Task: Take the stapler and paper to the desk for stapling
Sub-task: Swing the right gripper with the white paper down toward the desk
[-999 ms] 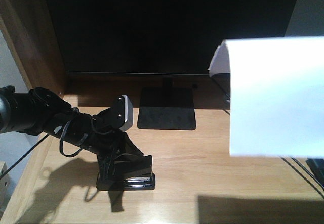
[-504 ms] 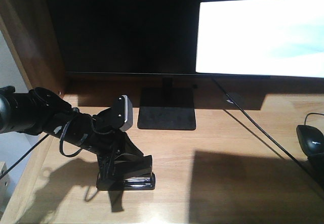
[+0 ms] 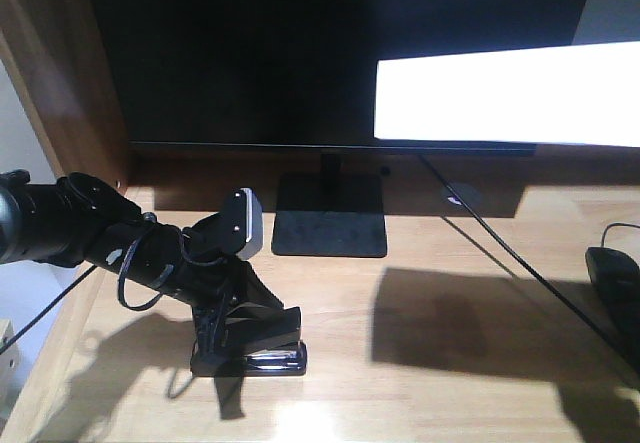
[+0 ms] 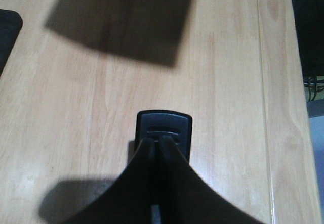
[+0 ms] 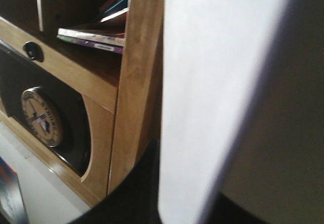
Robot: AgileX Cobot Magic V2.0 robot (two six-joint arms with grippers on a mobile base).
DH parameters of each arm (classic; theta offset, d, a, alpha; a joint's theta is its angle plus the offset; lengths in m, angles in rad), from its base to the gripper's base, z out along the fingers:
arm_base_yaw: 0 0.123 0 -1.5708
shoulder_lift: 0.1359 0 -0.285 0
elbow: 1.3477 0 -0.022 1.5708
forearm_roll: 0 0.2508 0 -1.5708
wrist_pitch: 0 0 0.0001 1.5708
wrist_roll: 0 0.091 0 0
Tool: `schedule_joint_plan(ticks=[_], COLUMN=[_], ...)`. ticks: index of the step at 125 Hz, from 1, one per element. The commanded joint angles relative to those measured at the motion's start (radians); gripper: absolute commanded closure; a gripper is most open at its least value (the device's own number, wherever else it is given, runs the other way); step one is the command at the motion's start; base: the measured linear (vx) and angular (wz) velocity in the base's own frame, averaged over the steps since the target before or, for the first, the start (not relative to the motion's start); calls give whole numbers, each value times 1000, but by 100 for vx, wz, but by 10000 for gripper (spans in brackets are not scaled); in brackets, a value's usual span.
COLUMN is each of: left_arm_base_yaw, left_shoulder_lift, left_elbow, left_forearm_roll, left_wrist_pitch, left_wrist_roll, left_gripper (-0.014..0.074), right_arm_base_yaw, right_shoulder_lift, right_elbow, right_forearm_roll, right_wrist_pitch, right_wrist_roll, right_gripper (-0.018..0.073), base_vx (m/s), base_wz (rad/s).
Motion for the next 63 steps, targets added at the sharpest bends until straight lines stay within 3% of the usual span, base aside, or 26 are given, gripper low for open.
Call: schedule_joint_plan(ticks=[1, 17, 33, 47, 63], left_arm_base_yaw=[-4, -4, -4, -4, -4], left_shoulder_lift=[-42, -42, -42, -42, -42], left_elbow=[-25, -25, -25, -25, -25], left_forearm_roll=[-53, -53, -53, -53, -53], left_wrist_pitch=[25, 25, 25, 25, 25], left_wrist_roll=[1, 1, 1, 1, 1], left_gripper=[603, 603, 603, 603, 603], right_arm_base_yaw=[-132, -308, -443, -505, -511], right_shoulder_lift=[28, 91, 141, 193, 267], right_elbow=[-32, -32, -32, -32, -32], right_forearm_roll=[-172, -425, -650, -821, -1004], right_wrist_pitch=[-146, -195, -195, -195, -195], right_wrist_roll=[162, 339, 414, 430, 442], right_gripper=[562, 562, 562, 562, 562], base_vx=[0, 0, 0, 0, 0], base_wz=[0, 0, 0, 0, 0])
